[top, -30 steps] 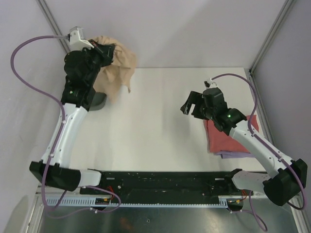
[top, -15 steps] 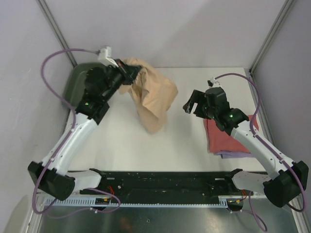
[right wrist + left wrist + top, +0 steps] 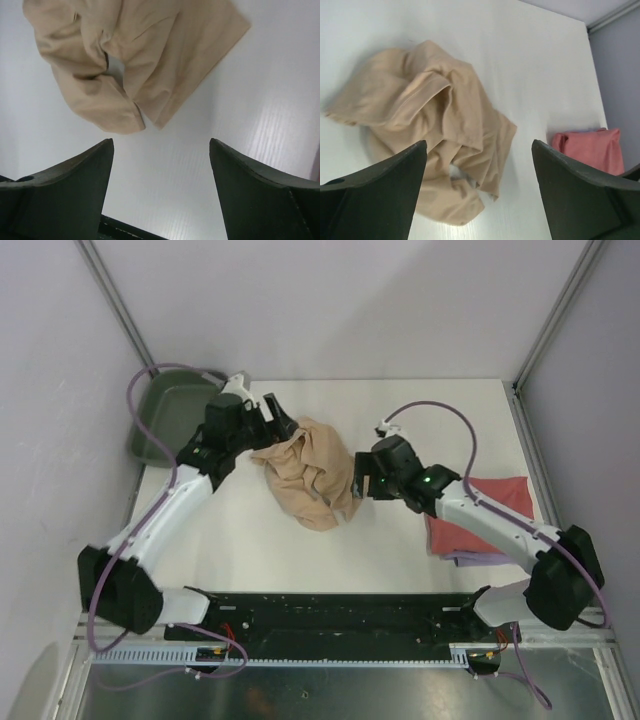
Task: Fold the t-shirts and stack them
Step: Move the tshirt to the center of the board, then flatten out the tshirt
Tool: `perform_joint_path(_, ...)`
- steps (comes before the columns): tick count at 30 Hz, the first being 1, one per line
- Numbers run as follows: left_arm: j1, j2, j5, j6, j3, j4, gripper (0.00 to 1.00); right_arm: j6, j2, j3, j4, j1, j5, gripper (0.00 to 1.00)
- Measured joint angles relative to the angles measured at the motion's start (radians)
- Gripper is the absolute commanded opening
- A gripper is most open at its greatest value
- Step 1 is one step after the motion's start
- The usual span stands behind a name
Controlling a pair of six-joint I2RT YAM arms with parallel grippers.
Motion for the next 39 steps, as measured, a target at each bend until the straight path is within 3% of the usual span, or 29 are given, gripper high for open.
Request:
perform_joint_path(5,0.005,-0.245,-0.078,-0.03,-0.189,-0.027,0.76,-0.061,0.108,0.0,0.072,0.077,0.02,0.78)
perform_joint_path(10,-0.04,-0.364,-0.077,-0.056,-0.394,-0.052,0.69,-0.098,0.219,0.0,0.137,0.043,0.028,0.7)
perform_joint_path(15,-0.146,-0.363,-0.077,-0.091,-0.532,-0.089,0.66,-0.137,0.277,0.005,0.175,-0.007,0.035,0.67)
perform_joint_path(19,-0.194,-0.348,-0.078,-0.124,-0.566,-0.089,0.65,-0.168,0.304,0.024,0.181,0.031,0.049,0.67)
perform_joint_path(27,-0.206,-0.288,-0.079,-0.172,-0.594,-0.034,0.64,-0.215,0.354,0.037,0.18,0.161,0.1,0.68)
perform_joint_path(39,-0.209,-0.188,-0.074,-0.231,-0.624,0.062,0.62,-0.26,0.538,0.191,0.208,0.167,0.17,0.67)
